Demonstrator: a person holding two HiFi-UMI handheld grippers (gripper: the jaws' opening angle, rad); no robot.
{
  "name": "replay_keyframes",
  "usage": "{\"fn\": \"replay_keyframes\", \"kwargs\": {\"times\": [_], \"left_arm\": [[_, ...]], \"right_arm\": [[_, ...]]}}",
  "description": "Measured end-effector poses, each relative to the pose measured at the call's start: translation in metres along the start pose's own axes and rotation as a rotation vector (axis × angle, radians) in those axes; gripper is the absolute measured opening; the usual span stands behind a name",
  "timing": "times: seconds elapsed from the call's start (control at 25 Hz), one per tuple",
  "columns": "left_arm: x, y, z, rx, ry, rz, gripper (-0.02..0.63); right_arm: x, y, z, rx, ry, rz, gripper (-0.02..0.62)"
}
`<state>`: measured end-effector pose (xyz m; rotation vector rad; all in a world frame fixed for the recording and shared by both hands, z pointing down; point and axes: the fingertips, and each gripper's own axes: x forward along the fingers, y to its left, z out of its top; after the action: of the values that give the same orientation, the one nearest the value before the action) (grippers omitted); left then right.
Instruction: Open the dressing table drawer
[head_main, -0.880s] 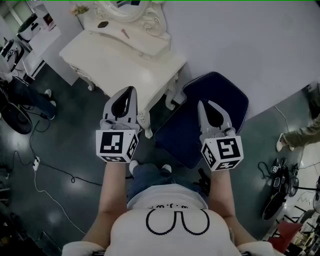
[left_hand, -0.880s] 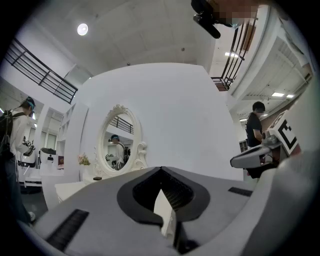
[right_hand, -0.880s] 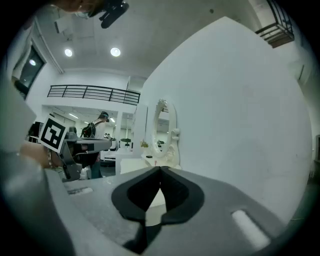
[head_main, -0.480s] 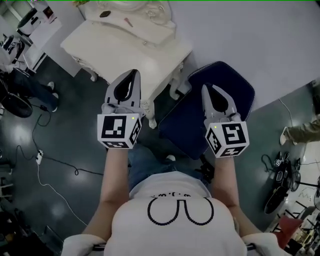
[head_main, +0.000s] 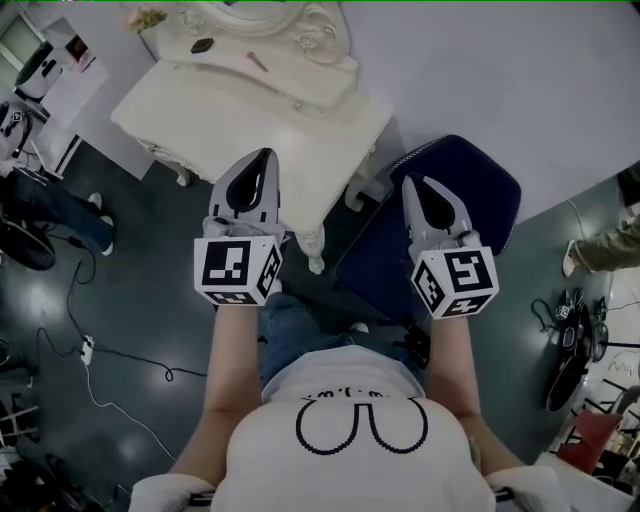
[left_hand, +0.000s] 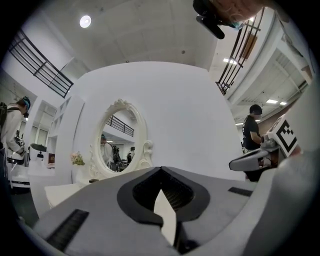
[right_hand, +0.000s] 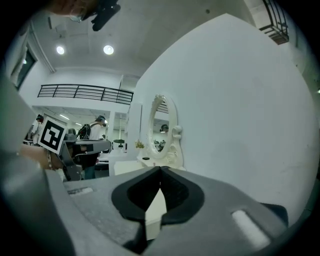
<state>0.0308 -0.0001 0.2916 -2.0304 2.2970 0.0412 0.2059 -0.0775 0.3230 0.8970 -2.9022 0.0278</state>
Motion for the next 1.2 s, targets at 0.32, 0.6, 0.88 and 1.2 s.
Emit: {"fn": "replay_keyframes", "kwargs": {"times": [0.32, 0.6, 0.88, 1.2], "left_arm": [[0.025, 0.102, -0.007, -0.01, 0.003, -0.105, -0.002], [0.054, 0.173, -0.021, -0.03, 0.036, -0.237, -0.002], [0.078, 0.199, -0.043, -0.08, 0.086, -0.339, -0.002], [0.114, 0.183, -0.077, -0.118, 0.16, -0.402, -0.002]], "right_arm": [[0.083, 0.064, 0.012, -0.007, 0.005, -0.09, 0.002], [0.145, 0.109, 0.016, 0.004, 0.02, -0.195, 0.002], [0.168, 0.128, 0.009, -0.007, 0.075, -0.281, 0.002], [0.182, 0.101, 0.0, 0.005, 0.098, -0.32, 0.002]]}}
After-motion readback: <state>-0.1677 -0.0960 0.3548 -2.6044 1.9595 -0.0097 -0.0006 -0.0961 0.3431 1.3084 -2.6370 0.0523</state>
